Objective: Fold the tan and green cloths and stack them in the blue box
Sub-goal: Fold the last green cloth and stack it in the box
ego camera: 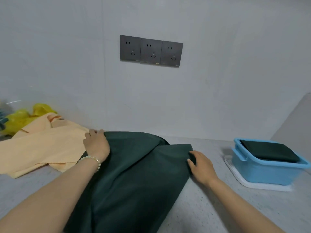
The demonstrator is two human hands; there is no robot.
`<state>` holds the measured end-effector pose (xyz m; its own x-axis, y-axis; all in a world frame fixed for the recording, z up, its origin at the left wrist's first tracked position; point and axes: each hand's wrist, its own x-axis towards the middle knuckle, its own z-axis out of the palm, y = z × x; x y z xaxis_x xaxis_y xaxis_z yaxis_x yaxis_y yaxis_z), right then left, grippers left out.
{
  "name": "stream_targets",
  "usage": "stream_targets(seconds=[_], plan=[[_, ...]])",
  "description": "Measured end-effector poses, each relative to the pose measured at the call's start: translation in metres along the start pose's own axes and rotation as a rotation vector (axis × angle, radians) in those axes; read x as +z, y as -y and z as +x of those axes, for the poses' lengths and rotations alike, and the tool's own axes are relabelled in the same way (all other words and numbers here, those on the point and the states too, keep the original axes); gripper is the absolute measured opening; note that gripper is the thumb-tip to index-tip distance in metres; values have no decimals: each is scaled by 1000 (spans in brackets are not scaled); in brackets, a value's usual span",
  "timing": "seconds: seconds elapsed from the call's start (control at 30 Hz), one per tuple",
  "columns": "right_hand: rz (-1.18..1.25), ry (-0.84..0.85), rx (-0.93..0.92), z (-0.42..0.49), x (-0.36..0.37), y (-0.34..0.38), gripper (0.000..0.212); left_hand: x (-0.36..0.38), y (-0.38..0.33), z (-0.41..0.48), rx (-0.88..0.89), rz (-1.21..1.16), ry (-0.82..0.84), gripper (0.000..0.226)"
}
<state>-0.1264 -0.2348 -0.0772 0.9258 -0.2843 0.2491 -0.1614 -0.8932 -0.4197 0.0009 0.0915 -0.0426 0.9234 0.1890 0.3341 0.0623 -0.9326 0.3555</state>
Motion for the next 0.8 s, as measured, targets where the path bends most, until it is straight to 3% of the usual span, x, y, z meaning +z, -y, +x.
stream_targets(seconds=[0.1, 0.17, 0.27, 0.47, 0.6, 0.7, 0.8], plan=[[33, 22, 34, 8, 7, -2, 43, 14, -21, -19, 215, 75, 107, 55], [52, 16, 62, 12, 11, -2, 36, 27, -41, -42, 444, 10, 262, 66], [32, 19, 127, 16, 16, 0, 32, 46, -60, -68, 596, 89, 478, 75], [295, 21, 245, 24, 26, 7, 21, 65, -48, -61, 460, 87, 521, 63], [442, -4, 224, 19, 28, 17, 52, 68, -36, -70, 457, 75, 495, 69], [583, -32, 343, 21, 24, 27, 69, 57, -37, -78, 477, 111, 503, 78], [664, 27, 398, 28, 14, 31, 36, 38, -41, -77, 536, 206, 431, 79]])
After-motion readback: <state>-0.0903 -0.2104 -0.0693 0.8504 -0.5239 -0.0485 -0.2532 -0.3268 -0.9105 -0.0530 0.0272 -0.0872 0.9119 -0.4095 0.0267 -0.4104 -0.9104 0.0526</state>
